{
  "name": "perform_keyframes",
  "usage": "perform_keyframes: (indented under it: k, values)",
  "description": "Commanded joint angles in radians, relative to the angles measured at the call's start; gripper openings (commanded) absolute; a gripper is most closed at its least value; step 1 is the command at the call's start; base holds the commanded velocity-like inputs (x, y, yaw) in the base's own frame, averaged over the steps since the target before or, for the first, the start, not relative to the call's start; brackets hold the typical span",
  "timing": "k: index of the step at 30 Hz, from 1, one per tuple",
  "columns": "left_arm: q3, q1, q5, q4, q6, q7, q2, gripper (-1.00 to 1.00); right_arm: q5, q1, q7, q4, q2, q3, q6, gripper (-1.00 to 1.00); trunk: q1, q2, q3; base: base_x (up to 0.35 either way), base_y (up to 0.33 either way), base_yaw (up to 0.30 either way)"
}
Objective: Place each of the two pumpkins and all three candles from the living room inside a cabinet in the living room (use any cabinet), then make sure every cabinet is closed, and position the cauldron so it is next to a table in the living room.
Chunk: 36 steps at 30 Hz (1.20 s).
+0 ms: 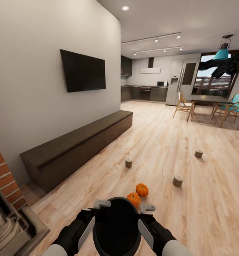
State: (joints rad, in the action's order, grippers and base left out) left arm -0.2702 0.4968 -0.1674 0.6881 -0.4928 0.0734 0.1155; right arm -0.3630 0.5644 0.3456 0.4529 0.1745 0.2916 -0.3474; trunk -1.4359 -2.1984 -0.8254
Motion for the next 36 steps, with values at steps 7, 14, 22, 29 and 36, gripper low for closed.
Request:
perform_keyframes:
  k: [7,14,22,29,36]
  values:
    - [-0.005,0.000,-0.026,0.001,-0.004,0.009,-0.002,-1.00,0.001,0.002,0.007,0.024,0.000,0.006,-0.001,-1.00,0.001,-0.001,-0.001,-0.280,0.000,-0.256]
    - [-0.005,0.000,-0.026,0.001,-0.004,0.009,-0.002,-1.00,0.001,0.002,0.007,0.024,0.000,0.006,-0.001,-1.00,0.001,-0.001,-0.001,-0.280,0.000,-0.257]
    - [-0.004,0.000,-0.026,0.001,-0.004,0.009,-0.002,-1.00,0.001,0.002,0.007,0.024,0.000,0.006,-0.001,-1.00,0.001,-0.001,-0.001,-0.280,0.000,-0.257]
    - [-0.004,0.000,-0.026,0.001,-0.004,0.009,-0.002,-1.00,0.001,0.002,0.008,0.024,0.000,0.006,-0.001,-1.00,0.001,-0.001,-0.001,-0.280,0.000,-0.257]
    - [-0.004,0.000,-0.026,0.001,-0.004,0.009,-0.002,-1.00,0.001,0.002,0.008,0.024,0.000,0.006,-0.001,-1.00,0.001,-0.001,-0.001,-0.280,0.000,-0.257]
